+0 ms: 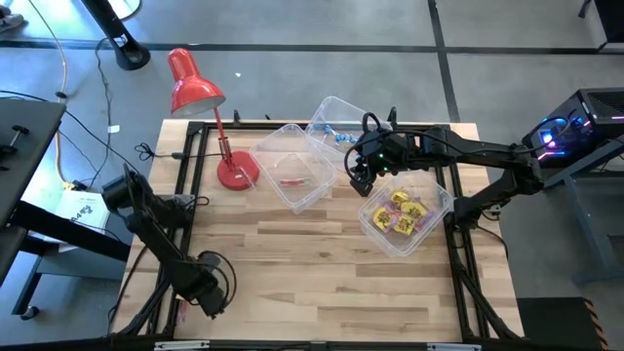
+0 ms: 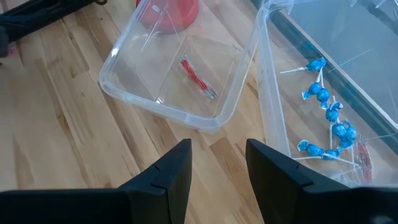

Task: Sort candy
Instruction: Put the red candy into the left transparent bin

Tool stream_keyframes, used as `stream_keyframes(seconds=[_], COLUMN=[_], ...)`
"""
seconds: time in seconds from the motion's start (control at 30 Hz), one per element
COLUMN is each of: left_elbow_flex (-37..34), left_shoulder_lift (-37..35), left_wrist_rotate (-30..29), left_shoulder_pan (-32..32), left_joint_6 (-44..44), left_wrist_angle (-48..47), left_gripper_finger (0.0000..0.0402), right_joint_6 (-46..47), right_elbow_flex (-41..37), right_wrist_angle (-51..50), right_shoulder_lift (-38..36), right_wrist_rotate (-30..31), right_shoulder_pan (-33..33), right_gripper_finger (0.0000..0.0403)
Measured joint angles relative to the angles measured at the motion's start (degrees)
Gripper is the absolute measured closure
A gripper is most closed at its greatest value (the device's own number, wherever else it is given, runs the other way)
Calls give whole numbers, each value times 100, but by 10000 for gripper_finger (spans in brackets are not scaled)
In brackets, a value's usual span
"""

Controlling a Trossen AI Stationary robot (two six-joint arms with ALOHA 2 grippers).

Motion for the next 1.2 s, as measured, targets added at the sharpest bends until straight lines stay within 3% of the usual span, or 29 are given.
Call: stream_keyframes(seconds=[0.2, 0.37, 0.53, 0.87, 1.07, 1.2], left_elbow_flex=[-655, -729, -796, -597, -533, -256], left_shoulder_lift=[-66, -115, -433, -1138, -1204, -1275], left_wrist_rotate=[342, 381, 12, -1700, -1584, -1559], left_shoulder_pan=[-1, -10, 72, 538, 736, 497], left_joint_6=[-625, -837, -887, -1153, -832, -1026], left_wrist_angle=[1052, 1116, 1589, 1420, 1723, 1280], left_gripper_finger=[188, 192, 222, 265, 265, 266], right_joint_6=[44, 142, 153, 151, 242, 242], right_elbow_flex=[0, 1, -1, -1, 0, 1], right_wrist_angle=[8, -22, -40, -7, -26, -26], right_shoulder_lift=[0, 2, 2, 4, 4, 4], right_wrist_rotate=[0, -4, -28, 12, 15, 15], right_shoulder_pan=[0, 9, 13, 13, 13, 13], right_gripper_finger=[258, 258, 258, 258, 258, 258])
